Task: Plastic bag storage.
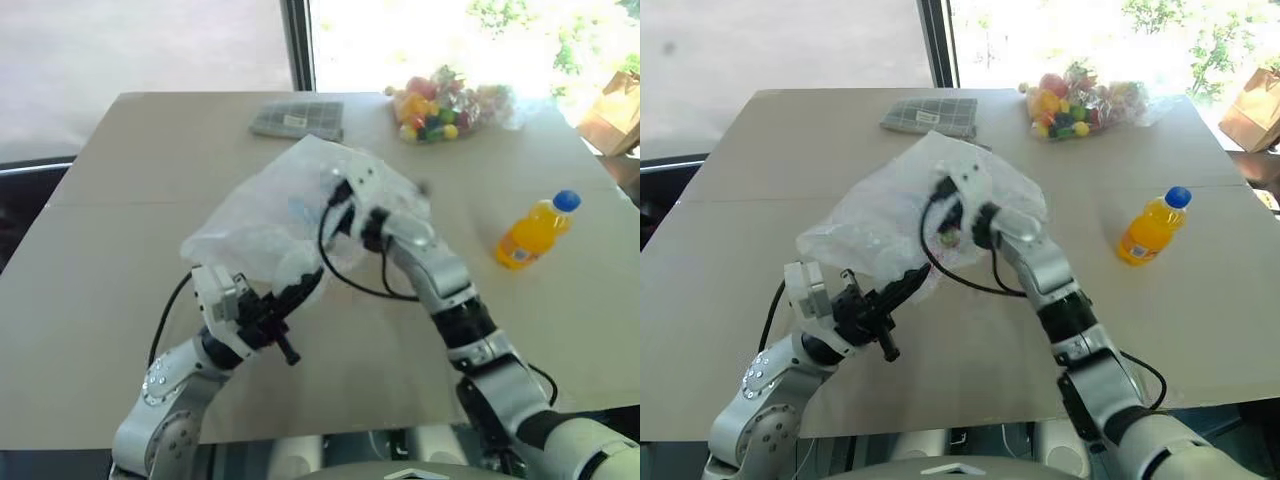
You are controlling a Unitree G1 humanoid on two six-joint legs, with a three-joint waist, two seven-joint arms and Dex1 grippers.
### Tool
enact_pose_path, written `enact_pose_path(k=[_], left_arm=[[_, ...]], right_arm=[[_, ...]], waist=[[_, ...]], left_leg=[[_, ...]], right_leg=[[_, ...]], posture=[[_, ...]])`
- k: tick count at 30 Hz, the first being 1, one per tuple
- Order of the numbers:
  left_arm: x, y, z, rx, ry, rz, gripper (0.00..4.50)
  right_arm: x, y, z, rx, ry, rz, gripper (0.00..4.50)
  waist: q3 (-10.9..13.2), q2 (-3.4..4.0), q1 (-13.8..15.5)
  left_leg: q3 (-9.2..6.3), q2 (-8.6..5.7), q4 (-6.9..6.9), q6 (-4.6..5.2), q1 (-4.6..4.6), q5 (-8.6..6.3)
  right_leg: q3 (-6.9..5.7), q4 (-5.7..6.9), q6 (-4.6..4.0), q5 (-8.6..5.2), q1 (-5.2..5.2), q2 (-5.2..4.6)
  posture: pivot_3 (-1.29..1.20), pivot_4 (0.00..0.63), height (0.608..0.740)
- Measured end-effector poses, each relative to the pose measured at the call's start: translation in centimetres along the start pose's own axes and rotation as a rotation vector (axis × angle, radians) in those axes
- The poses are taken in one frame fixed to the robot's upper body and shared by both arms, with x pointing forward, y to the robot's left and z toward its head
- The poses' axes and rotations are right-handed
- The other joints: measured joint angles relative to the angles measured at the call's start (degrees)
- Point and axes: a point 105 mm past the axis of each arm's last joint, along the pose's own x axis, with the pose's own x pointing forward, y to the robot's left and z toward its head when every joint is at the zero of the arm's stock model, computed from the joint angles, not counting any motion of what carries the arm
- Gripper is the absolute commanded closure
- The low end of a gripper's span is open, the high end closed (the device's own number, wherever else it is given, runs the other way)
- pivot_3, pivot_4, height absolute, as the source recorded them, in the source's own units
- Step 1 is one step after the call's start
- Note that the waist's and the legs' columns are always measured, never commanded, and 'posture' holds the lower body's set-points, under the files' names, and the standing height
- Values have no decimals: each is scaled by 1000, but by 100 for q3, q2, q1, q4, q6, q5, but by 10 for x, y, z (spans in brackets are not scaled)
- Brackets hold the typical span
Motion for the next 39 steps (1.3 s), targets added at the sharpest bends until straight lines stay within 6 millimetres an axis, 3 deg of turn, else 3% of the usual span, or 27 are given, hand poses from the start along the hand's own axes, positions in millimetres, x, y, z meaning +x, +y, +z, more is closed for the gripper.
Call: enact_pose_path(k=[2, 4, 5, 6, 8, 13, 15, 18, 23, 26, 29, 31, 35, 39], left_arm=[[-1, 6, 4, -7, -22, 21, 4500], [-1, 17, 14, -10, -74, 69, 4500], [-1, 18, 14, -10, -76, 71, 4500], [-5, 27, 23, -3, -113, 114, 4500], [-3, 39, 37, -41, -210, 164, 4500], [-7, 56, 46, -102, -290, 243, 4500], [-6, 58, 49, -112, -308, 246, 4500], [-4, 62, 54, -120, -327, 251, 4500], [-8, 75, 61, -147, -359, 283, 4500], [-11, 79, 62, -152, -353, 293, 4500], [-10, 79, 61, -161, -341, 288, 4500], [-10, 81, 61, -158, -328, 285, 4500], [-6, 81, 60, -169, -317, 272, 4500], [-4, 81, 59, -175, -313, 266, 4500]], right_arm=[[-6, -4, -3, -2, 15, -4, 44], [-29, -16, -25, 0, 103, -24, 44], [-30, -17, -26, -1, 108, -25, 44], [-48, -27, -44, 17, 184, -52, 44], [-83, -33, -47, 19, 257, -33, 44], [-130, -15, -24, 39, 309, 83, 44], [-133, -3, -11, 56, 275, 131, 44], [-136, 6, 22, 39, 158, 160, 44], [-150, -25, 92, -83, -13, 4, 44], [-164, -43, 118, -171, -27, -95, 44], [-187, -72, 124, -213, 34, -223, 44], [-214, -92, 121, -230, 98, -329, 44], [-248, -106, 102, -198, 207, -430, 44], [-269, -110, 94, -177, 268, -491, 44]], waist=[[-5, -9, 40], [-5, -12, 75], [-5, -12, 82], [-4, -10, 43], [2, -4, 24], [2, -4, 0], [2, -5, 5], [2, -6, 12], [2, -10, 31], [2, -11, 35], [4, -14, 55], [4, -15, 75], [5, -15, 77], [5, -15, 42]], left_leg=[[-7, -7, 0, 1, -4, 0], [-9, -19, 1, 2, -7, -1], [-8, -21, 1, 2, -7, -1], [0, -26, 1, 3, -7, 0], [-6, -20, 1, 4, -6, -1], [-8, -15, -4, 4, -2, -1], [-10, -13, -3, 3, -1, 0], [-8, -13, 1, 3, -1, 0], [-9, -17, 6, 3, -2, 0], [-11, -21, 3, 3, -3, 0], [-10, -31, 1, 4, -5, 0], [-10, -32, 0, 4, -6, -1], [-7, -31, 0, 4, -3, -1], [-8, -28, 0, 4, -1, 0]], right_leg=[[-11, -6, 0, 0, 2, -10], [-16, -11, 0, 0, 4, -27], [-16, -12, 1, 0, 4, -30], [-13, -10, 1, 1, 5, -38], [-15, -4, 2, 1, 4, -29], [-9, -3, 2, 0, 4, -8], [-8, -3, 2, 0, 5, -4], [-5, -6, 2, 0, 7, -4], [-3, -8, 3, 0, 8, -7], [-6, -9, 2, 0, 10, -6], [-7, -15, 2, 0, 10, -8], [-6, -19, 2, 0, 11, -8], [-2, -18, 3, 0, 12, -7], [-1, -17, 3, 0, 12, -3]], posture=[[0, 150, 740], [0, 150, 740], [0, 150, 740], [0, 150, 740], [0, 150, 740], [0, 150, 740], [0, 150, 740], [0, 150, 740], [0, 150, 740], [0, 150, 740], [0, 150, 740], [0, 150, 740], [0, 150, 740], [0, 150, 740]])
